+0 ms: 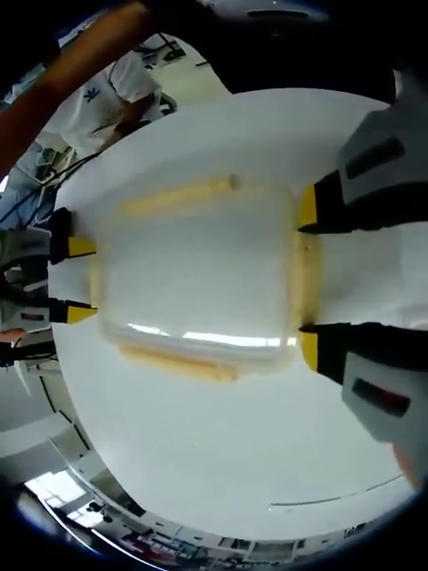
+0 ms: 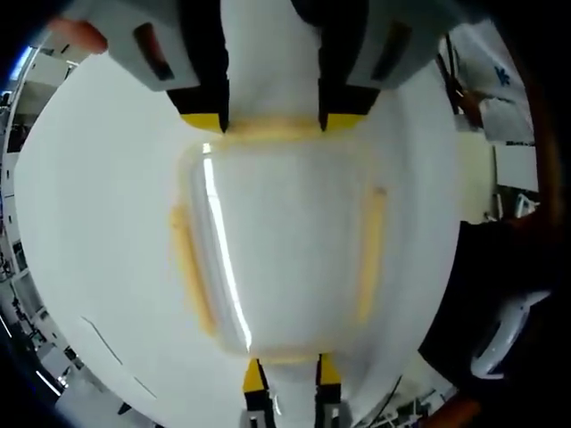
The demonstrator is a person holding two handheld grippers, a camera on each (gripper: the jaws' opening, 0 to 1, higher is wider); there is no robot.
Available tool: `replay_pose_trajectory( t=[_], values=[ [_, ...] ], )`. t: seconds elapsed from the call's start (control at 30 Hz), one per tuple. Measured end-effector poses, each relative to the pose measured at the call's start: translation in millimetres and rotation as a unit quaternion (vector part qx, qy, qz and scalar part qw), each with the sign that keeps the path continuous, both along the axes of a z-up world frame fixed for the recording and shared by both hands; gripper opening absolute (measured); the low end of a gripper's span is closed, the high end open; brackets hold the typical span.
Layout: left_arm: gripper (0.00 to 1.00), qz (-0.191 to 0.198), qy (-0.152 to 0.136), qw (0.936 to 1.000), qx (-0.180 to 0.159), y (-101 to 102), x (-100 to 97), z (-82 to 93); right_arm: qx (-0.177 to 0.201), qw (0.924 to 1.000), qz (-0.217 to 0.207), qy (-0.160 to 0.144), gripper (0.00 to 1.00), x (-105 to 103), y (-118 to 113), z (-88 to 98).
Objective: Snap each plastic latch of the storage box into its locked position after aligning the lid with the box until every specified latch is closed and the lid sits flush.
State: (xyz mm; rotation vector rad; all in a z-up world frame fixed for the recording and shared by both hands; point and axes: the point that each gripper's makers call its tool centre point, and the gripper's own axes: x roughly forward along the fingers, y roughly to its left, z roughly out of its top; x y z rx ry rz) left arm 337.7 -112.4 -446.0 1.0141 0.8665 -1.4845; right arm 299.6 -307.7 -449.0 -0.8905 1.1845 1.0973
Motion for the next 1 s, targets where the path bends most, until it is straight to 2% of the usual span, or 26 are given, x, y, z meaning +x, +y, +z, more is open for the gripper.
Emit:
replay_pose_trajectory(
  t=[0.07, 0.23, 0.33, 0.5, 0.63, 0.67, 0.73, 0.8, 0.83, 0.93, 0.97, 1.0],
  values=[
    [0.36, -0.004, -0.002, 1.0000, 0.001, 1, 0.1, 0.5, 0.000, 1.0000, -0.003, -0.001, 0.34, 1, 0, 0.3],
    [0.35, -0.011, -0.019, 0.9996, 0.016, 6, 9.2, 2.1, 0.034, 0.9993, -0.010, -0.013, 0.34, 7, 6, 6.9],
    [0.35, -0.011, -0.022, 0.9995, 0.019, 7, 15.4, 5.7, 0.037, 0.9991, -0.011, -0.019, 0.34, 9, 9, 13.2],
    [0.35, -0.020, -0.019, 0.9994, 0.020, 8, 13.2, 16.0, 0.027, 0.9994, -0.010, -0.019, 0.34, 7, 11, 21.2],
    [0.36, -0.018, -0.027, 0.9993, 0.020, 10, 20.1, 22.5, 0.032, 0.9987, -0.012, -0.038, 0.35, 11, 14, 32.9],
    [0.36, -0.023, -0.046, 0.9985, 0.017, 9, 24.7, 23.7, 0.031, 0.9984, -0.014, -0.045, 0.35, 14, 14, 34.2],
    [0.36, -0.014, -0.035, 0.9991, 0.020, 11, 21.8, 22.9, 0.033, 0.9983, -0.015, -0.046, 0.35, 15, 15, 34.8],
    [0.36, -0.012, -0.040, 0.9989, 0.019, 12, 23.3, 22.8, 0.034, 0.9980, -0.016, -0.051, 0.35, 16, 15, 35.0],
    [0.36, -0.005, -0.029, 0.9990, 0.032, 15, 21.7, 23.2, 0.041, 0.9979, -0.021, -0.045, 0.35, 16, 18, 36.4],
    [0.36, -0.001, -0.033, 0.9992, 0.023, 14, 24.0, 28.4, 0.033, 0.9975, -0.016, -0.061, 0.35, 20, 16, 38.0],
    [0.36, 0.000, -0.033, 0.9992, 0.023, 14, 24.3, 29.0, 0.034, 0.9977, -0.017, -0.056, 0.35, 20, 16, 39.5],
    [0.36, 0.001, -0.036, 0.9991, 0.024, 14, 25.3, 29.4, 0.037, 0.9968, -0.029, -0.065, 0.35, 23, 17, 41.1]
  ],
)
